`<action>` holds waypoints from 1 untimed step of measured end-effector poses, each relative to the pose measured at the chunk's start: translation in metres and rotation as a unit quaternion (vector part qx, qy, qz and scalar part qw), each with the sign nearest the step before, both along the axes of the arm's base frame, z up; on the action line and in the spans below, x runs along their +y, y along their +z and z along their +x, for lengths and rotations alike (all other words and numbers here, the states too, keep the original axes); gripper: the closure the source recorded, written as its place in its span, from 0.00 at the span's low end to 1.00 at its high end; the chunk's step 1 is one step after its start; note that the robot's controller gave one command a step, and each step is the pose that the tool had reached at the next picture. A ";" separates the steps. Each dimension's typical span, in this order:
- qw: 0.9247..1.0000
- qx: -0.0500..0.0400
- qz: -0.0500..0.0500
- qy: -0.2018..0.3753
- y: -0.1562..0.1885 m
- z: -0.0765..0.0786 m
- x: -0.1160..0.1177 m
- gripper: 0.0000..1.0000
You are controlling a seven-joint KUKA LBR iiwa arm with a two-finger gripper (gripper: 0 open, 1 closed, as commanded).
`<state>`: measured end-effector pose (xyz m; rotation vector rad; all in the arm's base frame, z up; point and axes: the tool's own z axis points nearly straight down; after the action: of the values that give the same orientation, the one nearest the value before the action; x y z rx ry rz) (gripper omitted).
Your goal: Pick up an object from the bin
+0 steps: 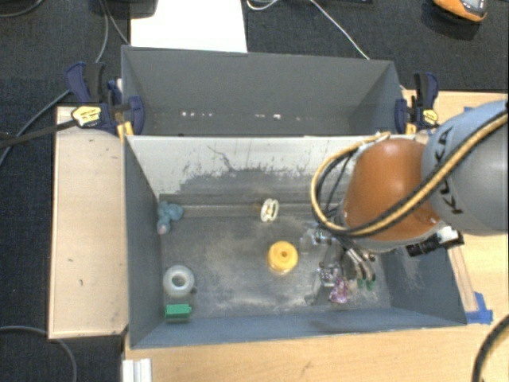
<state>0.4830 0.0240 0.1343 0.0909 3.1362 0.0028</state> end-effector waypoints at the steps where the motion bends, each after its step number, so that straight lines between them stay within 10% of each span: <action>1: 0.995 0.003 0.000 0.096 -0.034 -0.002 -0.037 0.00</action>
Offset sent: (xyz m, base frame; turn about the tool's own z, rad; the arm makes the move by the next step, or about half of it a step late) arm -0.0021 -0.0504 -0.0357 0.0381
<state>0.4812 -0.0132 0.1005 -0.2119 3.1362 0.0017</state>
